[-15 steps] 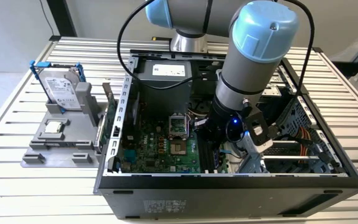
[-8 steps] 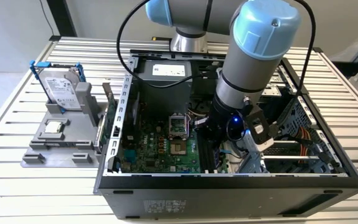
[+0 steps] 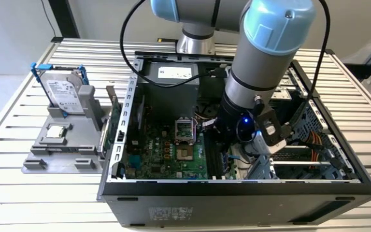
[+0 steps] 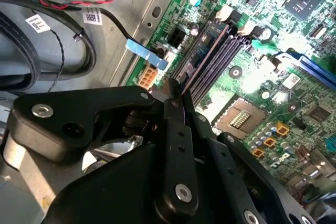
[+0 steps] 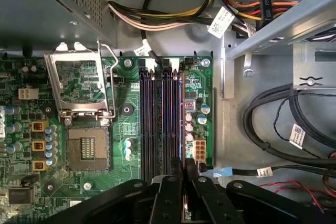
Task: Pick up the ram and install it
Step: 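Insert the ram into the slot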
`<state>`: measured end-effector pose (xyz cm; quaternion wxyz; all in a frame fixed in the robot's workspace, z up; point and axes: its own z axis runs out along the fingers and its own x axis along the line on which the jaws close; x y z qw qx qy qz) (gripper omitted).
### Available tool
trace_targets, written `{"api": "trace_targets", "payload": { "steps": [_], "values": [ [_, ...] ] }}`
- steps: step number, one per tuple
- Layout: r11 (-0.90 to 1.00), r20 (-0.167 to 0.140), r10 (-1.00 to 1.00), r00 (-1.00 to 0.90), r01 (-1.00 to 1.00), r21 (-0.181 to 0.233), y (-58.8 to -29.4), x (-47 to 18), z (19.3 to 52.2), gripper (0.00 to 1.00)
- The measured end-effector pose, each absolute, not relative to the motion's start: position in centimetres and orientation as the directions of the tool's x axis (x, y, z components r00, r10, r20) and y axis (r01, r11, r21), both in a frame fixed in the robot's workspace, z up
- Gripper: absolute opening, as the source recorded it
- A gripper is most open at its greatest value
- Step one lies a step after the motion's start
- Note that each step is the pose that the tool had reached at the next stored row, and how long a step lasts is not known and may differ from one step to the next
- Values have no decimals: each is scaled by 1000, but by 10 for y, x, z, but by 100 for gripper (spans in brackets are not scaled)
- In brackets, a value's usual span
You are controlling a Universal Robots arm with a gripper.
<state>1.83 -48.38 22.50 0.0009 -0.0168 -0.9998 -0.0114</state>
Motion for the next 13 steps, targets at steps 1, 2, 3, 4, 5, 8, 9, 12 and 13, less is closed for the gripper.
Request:
{"api": "trace_targets", "payload": {
  "steps": [1,2,3,4,5,8,9,12,13],
  "values": [
    [999,2,32,-999,32,20,-484,18,225,0],
    [999,2,30,-1000,30,17,-484,17,225,0],
    [999,2,29,-1000,29,14,-484,17,225,0],
    [1000,2,27,-1000,27,12,-484,16,225,0],
    [1000,2,26,-1000,26,10,-484,16,225,0],
    [1000,2,26,-1000,26,-4,-483,15,225,0],
    [1000,1,26,-1000,26,-9,-483,14,224,0],
    [999,1,26,-1000,26,-26,-480,14,223,0],
    [999,1,26,-1000,26,-30,-479,14,223,0]
  ]
}}
